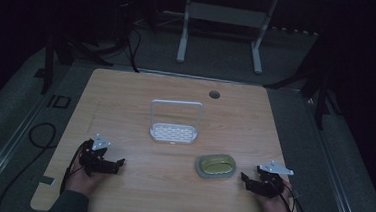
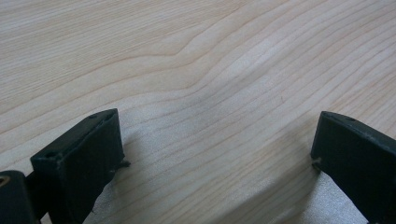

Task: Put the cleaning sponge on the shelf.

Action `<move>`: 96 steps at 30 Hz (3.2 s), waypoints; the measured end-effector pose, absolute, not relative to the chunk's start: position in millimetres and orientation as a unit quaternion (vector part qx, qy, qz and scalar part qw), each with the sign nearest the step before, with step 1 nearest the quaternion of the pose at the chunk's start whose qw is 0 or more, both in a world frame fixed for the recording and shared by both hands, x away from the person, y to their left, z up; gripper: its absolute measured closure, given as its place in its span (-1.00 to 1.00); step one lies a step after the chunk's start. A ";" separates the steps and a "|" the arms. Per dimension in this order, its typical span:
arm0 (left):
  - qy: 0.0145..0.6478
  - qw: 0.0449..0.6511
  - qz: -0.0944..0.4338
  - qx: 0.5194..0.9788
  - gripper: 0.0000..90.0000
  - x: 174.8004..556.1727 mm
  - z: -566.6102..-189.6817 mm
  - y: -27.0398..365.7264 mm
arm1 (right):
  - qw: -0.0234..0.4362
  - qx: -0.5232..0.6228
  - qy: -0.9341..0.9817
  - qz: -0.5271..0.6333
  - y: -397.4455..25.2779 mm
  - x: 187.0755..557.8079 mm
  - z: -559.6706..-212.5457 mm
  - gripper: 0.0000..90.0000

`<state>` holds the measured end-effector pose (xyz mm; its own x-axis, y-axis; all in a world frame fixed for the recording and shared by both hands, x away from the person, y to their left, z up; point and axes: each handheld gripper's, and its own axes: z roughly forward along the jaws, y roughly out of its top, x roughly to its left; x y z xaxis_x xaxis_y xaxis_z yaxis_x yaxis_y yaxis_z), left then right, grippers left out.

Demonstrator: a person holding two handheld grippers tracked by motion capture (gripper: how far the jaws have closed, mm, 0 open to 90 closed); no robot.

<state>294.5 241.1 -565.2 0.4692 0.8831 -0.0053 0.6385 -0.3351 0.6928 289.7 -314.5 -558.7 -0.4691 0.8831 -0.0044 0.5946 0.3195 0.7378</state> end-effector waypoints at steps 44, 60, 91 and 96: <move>0.480 0.321 0.190 0.794 -0.95 294.5 -565.2 240.9 | 0.167 0.245 0.903 0.311 -260.1 313.0 -484.1 0.24; 0.480 0.321 0.190 0.794 -0.95 294.5 -565.2 240.8 | 0.144 0.170 0.939 0.261 -230.6 331.8 -474.6 0.00; 0.481 0.321 0.190 0.793 -0.95 294.5 -565.2 240.7 | 0.110 0.080 0.975 0.177 -200.5 349.4 -474.9 0.12; 0.481 0.321 0.190 0.793 -0.95 294.5 -565.2 240.7 | 0.104 0.069 0.979 0.158 -197.1 352.4 -477.1 0.16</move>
<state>294.5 240.7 -565.2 0.4655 0.8850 -0.0075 0.6407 -0.3311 0.6927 352.4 -197.1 -477.1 -0.9686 0.1683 -0.1829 0.1023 0.9406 0.3238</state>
